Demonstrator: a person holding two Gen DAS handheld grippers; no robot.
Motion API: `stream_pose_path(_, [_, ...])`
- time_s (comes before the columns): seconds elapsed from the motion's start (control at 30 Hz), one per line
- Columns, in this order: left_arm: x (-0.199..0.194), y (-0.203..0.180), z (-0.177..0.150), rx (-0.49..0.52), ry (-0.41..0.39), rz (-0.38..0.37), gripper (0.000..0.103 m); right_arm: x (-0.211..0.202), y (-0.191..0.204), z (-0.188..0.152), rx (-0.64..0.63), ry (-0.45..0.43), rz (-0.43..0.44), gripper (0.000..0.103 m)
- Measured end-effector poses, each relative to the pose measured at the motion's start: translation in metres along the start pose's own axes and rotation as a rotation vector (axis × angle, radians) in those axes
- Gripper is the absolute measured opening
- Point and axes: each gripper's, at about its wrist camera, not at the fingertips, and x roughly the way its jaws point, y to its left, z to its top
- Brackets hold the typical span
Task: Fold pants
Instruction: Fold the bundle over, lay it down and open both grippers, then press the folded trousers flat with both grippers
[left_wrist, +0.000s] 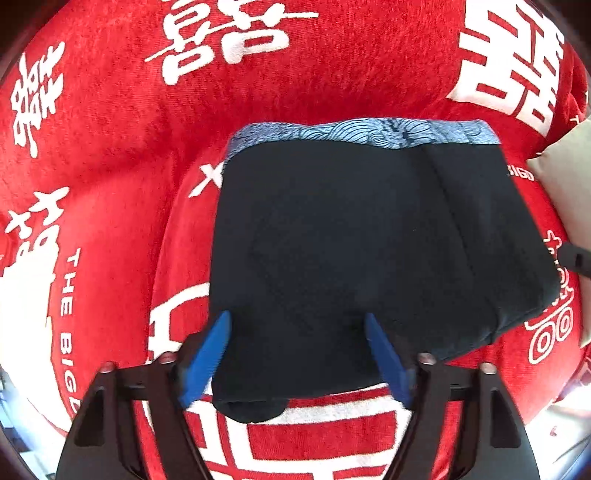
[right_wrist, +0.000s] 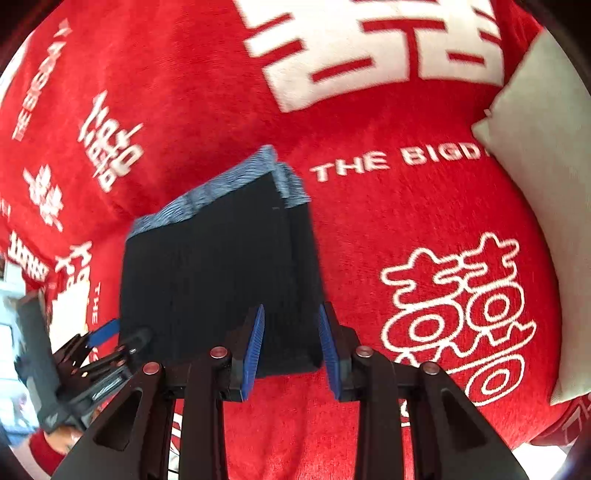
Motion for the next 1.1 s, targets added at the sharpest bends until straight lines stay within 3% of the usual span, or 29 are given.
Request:
stream_pose_path(0.13, [0.005,-0.002,0.002,0.003,0.007,0.001,0.082,0.019,0.017,-0.01,-0.057,0.055,-0.014,0.033])
stream_pose_path(0.2, [0.004,0.0,0.002,-0.001,0.012,0.004,0.087,0.028,0.019,-0.013,-0.066,0.075,-0.037,0.033])
stream_pose_path(0.4, [0.008,0.011,0.003,-0.046,0.067,-0.014,0.088,0.041,0.012,-0.016,-0.036,0.11,-0.062,0.036])
stream_pose_path(0.67, [0.011,0.025,0.006,-0.081,0.098,-0.016,0.088,0.048,0.018,-0.019,-0.059,0.103,-0.097,0.047])
stream_pose_path(1.1, [0.009,0.036,0.015,-0.095,0.086,-0.01,0.088,0.049,0.02,-0.023,-0.065,0.085,-0.1,0.051])
